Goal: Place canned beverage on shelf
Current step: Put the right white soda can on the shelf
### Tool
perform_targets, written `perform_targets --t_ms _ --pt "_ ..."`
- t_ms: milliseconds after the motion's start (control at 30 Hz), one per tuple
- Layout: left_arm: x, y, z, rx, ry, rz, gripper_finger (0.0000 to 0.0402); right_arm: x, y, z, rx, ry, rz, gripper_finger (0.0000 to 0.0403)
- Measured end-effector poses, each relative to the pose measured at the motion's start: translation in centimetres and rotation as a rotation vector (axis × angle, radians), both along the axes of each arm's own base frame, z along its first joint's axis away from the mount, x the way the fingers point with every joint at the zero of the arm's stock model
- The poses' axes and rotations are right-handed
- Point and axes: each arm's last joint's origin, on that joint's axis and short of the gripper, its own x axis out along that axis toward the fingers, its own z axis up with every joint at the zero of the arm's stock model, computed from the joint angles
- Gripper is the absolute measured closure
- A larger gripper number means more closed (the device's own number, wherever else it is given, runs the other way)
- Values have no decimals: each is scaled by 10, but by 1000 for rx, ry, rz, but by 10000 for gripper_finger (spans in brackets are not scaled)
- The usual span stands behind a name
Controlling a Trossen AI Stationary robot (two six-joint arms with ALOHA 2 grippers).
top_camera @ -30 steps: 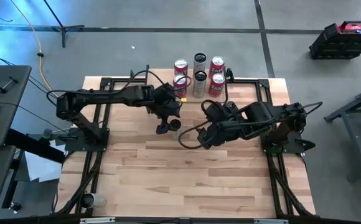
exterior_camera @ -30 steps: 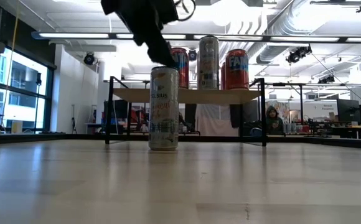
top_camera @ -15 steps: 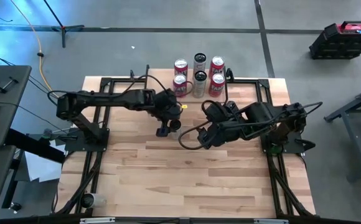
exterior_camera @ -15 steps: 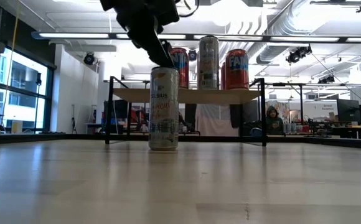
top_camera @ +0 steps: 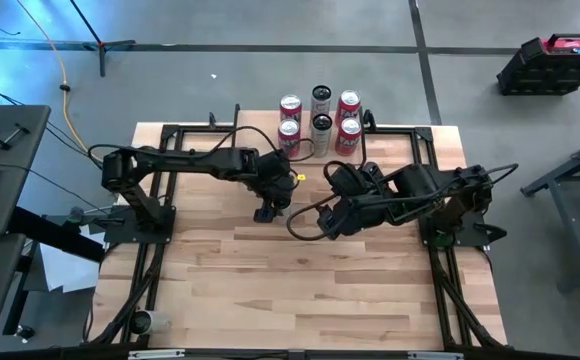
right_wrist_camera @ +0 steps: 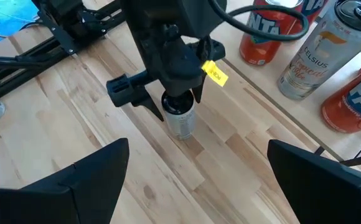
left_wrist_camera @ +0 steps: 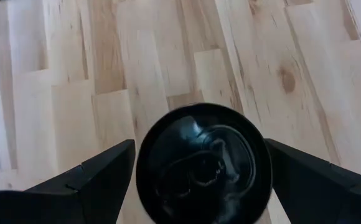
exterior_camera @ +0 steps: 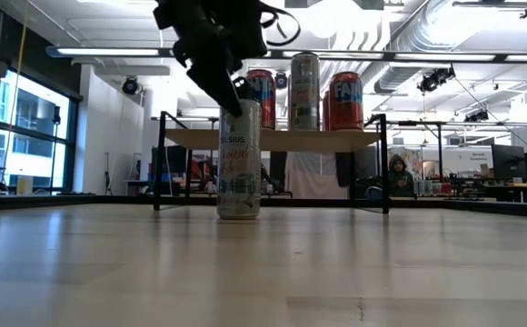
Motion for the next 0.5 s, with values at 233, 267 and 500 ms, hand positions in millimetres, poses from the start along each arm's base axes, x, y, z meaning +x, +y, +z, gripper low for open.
perform_targets --t_ms 233,267,500 --pt "3 1 -4 -1 0 4 64 0 0 0 0 0 0 34" --pt "4 1 -4 7 -5 8 65 0 0 0 0 0 0 34" --pt "3 1 -11 52 -4 -4 119 0 -1 0 -25 -7 -11 34"
